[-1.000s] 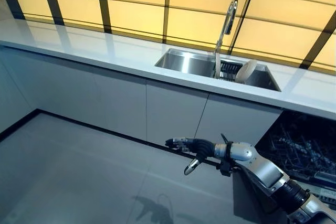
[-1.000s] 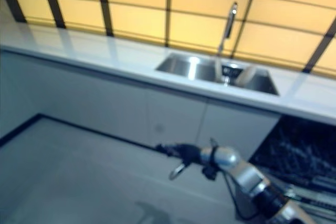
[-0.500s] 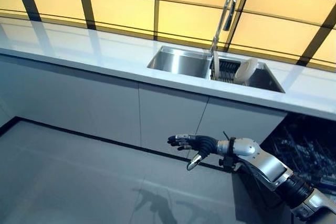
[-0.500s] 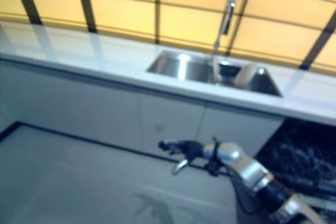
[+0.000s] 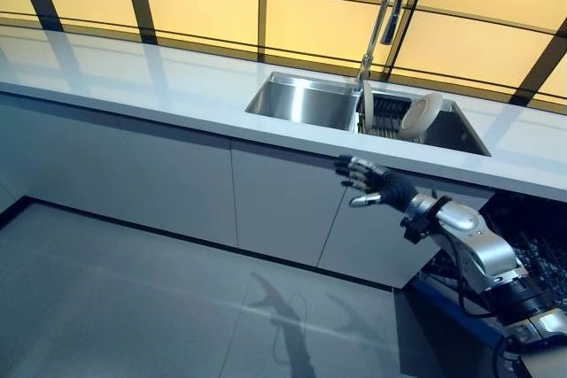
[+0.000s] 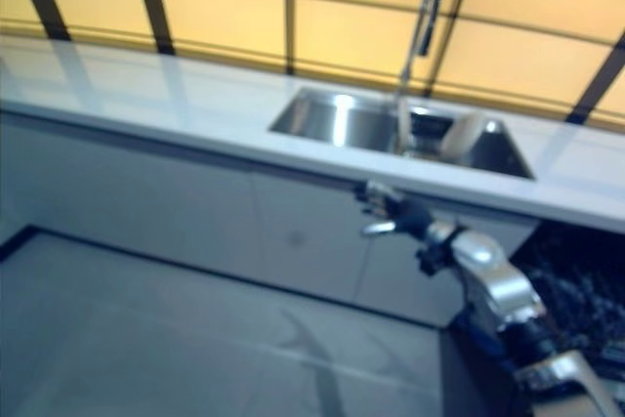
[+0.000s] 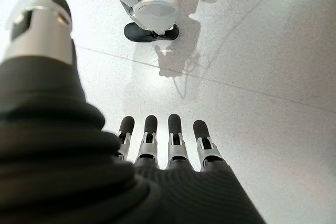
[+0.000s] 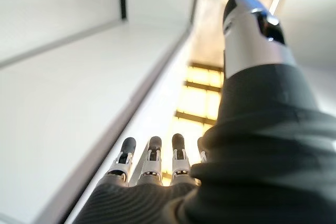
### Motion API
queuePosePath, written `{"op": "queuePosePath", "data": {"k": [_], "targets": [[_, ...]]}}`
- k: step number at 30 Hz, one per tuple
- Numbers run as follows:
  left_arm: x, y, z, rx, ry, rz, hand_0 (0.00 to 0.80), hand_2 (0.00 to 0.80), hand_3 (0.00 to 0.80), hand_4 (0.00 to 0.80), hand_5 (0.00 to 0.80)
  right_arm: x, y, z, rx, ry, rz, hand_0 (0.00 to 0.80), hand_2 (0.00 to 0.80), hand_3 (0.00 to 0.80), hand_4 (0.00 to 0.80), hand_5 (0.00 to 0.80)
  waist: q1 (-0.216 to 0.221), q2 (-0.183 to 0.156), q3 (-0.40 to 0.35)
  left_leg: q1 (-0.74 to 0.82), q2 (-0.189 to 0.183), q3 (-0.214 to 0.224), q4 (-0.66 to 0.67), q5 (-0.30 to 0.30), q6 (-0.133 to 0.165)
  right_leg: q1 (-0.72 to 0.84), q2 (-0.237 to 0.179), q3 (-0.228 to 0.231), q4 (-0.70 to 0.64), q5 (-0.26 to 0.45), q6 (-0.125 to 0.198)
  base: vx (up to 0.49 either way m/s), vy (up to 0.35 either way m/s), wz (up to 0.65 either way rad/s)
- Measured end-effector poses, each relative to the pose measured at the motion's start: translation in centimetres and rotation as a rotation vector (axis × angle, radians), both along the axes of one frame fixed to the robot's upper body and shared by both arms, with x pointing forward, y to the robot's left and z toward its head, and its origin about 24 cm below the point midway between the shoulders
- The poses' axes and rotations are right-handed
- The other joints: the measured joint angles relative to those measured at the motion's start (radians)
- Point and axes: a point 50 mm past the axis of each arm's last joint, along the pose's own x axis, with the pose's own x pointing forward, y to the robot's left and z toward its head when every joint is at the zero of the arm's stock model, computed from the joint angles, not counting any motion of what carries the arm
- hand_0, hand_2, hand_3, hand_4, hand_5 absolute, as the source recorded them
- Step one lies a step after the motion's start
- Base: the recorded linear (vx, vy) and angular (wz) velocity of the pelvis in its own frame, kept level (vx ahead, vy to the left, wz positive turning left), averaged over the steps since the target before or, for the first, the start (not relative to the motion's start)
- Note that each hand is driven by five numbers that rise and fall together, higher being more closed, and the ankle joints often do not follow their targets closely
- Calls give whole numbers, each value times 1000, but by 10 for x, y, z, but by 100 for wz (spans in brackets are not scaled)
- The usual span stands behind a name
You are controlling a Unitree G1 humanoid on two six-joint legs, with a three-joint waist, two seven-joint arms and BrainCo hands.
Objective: Take plates into dishwasher
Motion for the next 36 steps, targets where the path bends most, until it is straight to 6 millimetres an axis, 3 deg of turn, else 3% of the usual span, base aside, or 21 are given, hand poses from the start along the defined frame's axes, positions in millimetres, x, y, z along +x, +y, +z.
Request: {"op": "queuePosePath", "data": {"k": [6, 9, 11, 12, 13, 15, 17, 18, 20, 21, 23, 25, 26, 27, 29, 33, 36], "targets": [[7, 0, 1, 6, 0, -35, 0, 0, 0, 0, 0, 17, -60, 9, 32, 11, -301, 0, 0, 0, 0, 0, 4, 4, -6, 6, -6, -9, -8, -3, 11, -29, -4, -12, 74, 0, 1, 127, 99, 5], [3, 0, 0, 5, 28, -49, 0, 0, 0, 0, 0, 14, -88, 2, 32, 66, -427, 0, 0, 0, 0, 0, -19, 29, -11, 54, -1, -29, -94, 14, 28, -179, -5, -15, 395, 8, 20, 311, 154, 19], [-3, 3, 0, 15, 50, -63, 0, 0, 0, 0, 0, 10, -100, 1, 36, 89, -477, 0, 0, 0, 0, 0, -60, 49, -9, 127, -10, -60, -138, 39, 60, -274, -31, -5, 661, 83, 50, 495, 49, 51], [-6, 4, 0, 17, 59, -70, 0, 0, 0, 0, 0, 9, -104, 0, 43, 96, -493, 0, 0, 0, 0, 0, -72, 58, -17, 146, -16, -64, -143, 32, 55, -302, -40, -10, 692, 77, 55, 603, -112, 32], [-4, 6, 1, 26, 58, -84, 0, 0, 0, 0, 0, 8, -113, 3, 56, 108, -527, 0, 0, 0, 0, 0, -97, 68, -22, 156, -15, -91, -146, 29, 60, -347, -42, -3, 651, 32, 70, 411, -163, 41], [4, 10, 5, 42, 40, -103, 0, 0, 0, 0, 0, 4, -125, 10, 51, 117, -576, 0, 0, 0, 0, 0, -139, 65, -22, 156, -24, -128, -151, 29, 60, -406, -43, -16, 446, 37, 90, 564, -262, 51], [10, 9, 5, 48, 39, -131, 0, 0, 0, 0, 0, -1, -136, 11, 58, 137, -628, 0, 0, 0, 0, 0, -183, 53, -25, 163, -43, -160, -138, 15, 58, -461, -60, -18, 193, 111, 131, 500, -202, 65], [14, 5, 4, 38, 25, -132, 0, 0, 0, 0, 0, -4, -147, 11, 60, 154, -681, 0, 0, 0, 0, 0, -214, 54, -22, 170, -54, -210, -121, -5, 61, -449, -71, -20, -26, 189, 167, 250, -165, 85], [13, -1, 2, 20, 15, -102, 0, 0, 0, 0, 0, -9, -160, 11, 55, 166, -751, 0, 0, 0, 0, 0, -223, 46, -13, 215, -62, -229, -120, -31, 52, -461, -83, -33, -87, 246, 156, 194, -182, 62], [6, -3, 0, 10, 18, -71, 0, 0, 0, 0, 0, -10, -164, 9, 56, 178, -790, 0, 0, 0, 0, 0, -220, 43, -18, 253, -62, -233, -121, -53, 48, -475, -93, -54, -11, 261, 141, 214, -119, 32], [-4, -2, -2, 1, 16, 17, 0, 0, 0, 0, 0, -9, -165, 13, 60, 171, -845, 0, 0, 0, 0, 0, -221, 32, -35, 284, -57, -235, -116, -89, 36, -486, -88, -37, 113, 264, 135, 217, -103, 37], [-19, 2, -2, 0, 50, 95, 0, 0, 0, 0, 0, -11, -170, 15, 66, 158, -935, 0, 0, 0, 0, 0, -224, 2, -56, 324, -46, -229, -128, -117, -4, -439, -87, -45, 125, 263, 133, 124, -85, 28], [-27, -1, -4, -10, 75, 97, 0, 0, 0, 0, 0, -12, -173, 16, 60, 148, -978, 0, 0, 0, 0, 0, -205, 7, -59, 349, -21, -224, -127, -133, -48, -399, -54, -62, 77, 332, 5, 135, -92, 4], [-34, -11, -8, -35, 94, 103, 0, 0, 0, 0, 0, -13, -175, 16, 45, 147, -1000, 0, 0, 0, 0, 0, -202, 41, -63, 355, 23, -213, -129, -149, -68, -372, -10, -76, 42, 327, -34, 112, -72, -6], [-35, -20, -11, -55, 98, 123, 0, 0, 0, 0, 0, -12, -181, 15, 35, 170, -1040, 0, 0, 0, 0, 0, -191, 73, -66, 364, 58, -181, -142, -148, -71, -344, 46, -72, -24, 355, -67, 59, -24, -25], [-26, -23, -12, -61, 77, 119, 0, 0, 0, 0, 0, -6, -183, 29, 27, 167, -1067, 0, 0, 0, 0, 0, -203, 83, -62, 369, 86, -151, -121, -137, -86, -329, 80, -47, -41, 343, -90, 44, 8, -29], [-4, -23, -9, -59, 20, 102, 0, 0, 0, 0, 0, -5, -184, 37, -1, 149, -1058, 0, 0, 0, 0, 0, -230, 105, -51, 403, 100, -147, -175, -141, -92, -324, 95, -49, -44, 335, -76, 80, -13, -3]]}}
